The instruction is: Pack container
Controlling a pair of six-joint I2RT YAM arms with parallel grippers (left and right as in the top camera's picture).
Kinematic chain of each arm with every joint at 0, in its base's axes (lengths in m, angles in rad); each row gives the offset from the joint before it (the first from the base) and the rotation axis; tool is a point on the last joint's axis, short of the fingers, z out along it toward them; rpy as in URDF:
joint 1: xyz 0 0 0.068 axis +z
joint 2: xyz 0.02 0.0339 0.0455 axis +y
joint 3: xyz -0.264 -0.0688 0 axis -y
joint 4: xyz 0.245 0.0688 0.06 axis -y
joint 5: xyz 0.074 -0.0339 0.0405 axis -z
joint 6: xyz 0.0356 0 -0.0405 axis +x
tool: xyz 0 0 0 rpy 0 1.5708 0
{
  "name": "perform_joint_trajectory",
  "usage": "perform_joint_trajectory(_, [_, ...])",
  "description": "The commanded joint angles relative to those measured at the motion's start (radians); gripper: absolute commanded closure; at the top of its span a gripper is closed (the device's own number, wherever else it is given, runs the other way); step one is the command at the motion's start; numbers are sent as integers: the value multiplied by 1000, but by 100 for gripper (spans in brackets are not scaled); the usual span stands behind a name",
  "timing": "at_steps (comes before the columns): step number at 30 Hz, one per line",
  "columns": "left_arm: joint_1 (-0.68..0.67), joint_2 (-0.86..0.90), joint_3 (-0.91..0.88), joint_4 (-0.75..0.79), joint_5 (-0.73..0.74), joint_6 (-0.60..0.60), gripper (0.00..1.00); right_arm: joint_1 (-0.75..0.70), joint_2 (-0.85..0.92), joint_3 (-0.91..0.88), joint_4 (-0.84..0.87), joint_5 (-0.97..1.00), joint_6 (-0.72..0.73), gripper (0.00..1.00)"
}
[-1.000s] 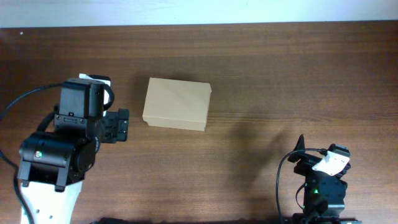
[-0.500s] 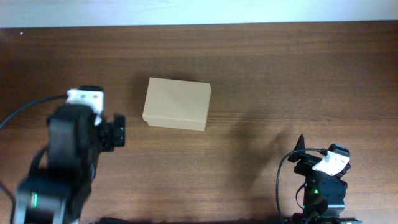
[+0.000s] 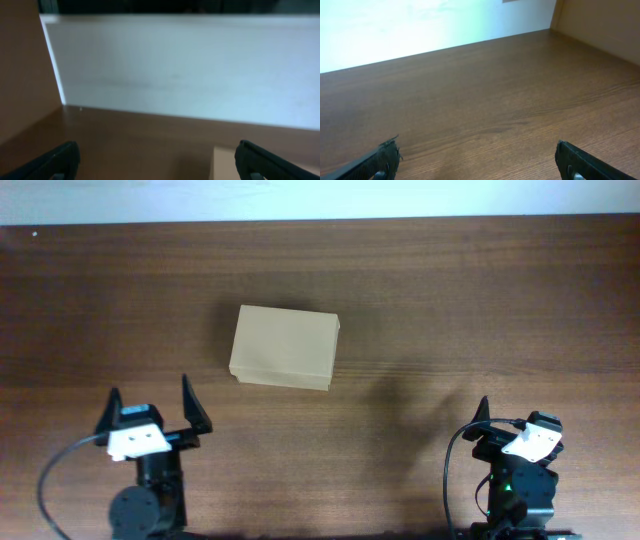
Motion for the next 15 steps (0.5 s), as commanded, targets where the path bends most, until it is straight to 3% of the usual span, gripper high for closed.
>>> perform_joint_trajectory(1, [1, -87, -145, 49, -3, -3, 0, -6, -10, -7, 0, 2, -3, 1])
perform_joint_trajectory(15, [96, -174, -322, 54, -1, -3, 0, -6, -10, -7, 0, 2, -3, 1])
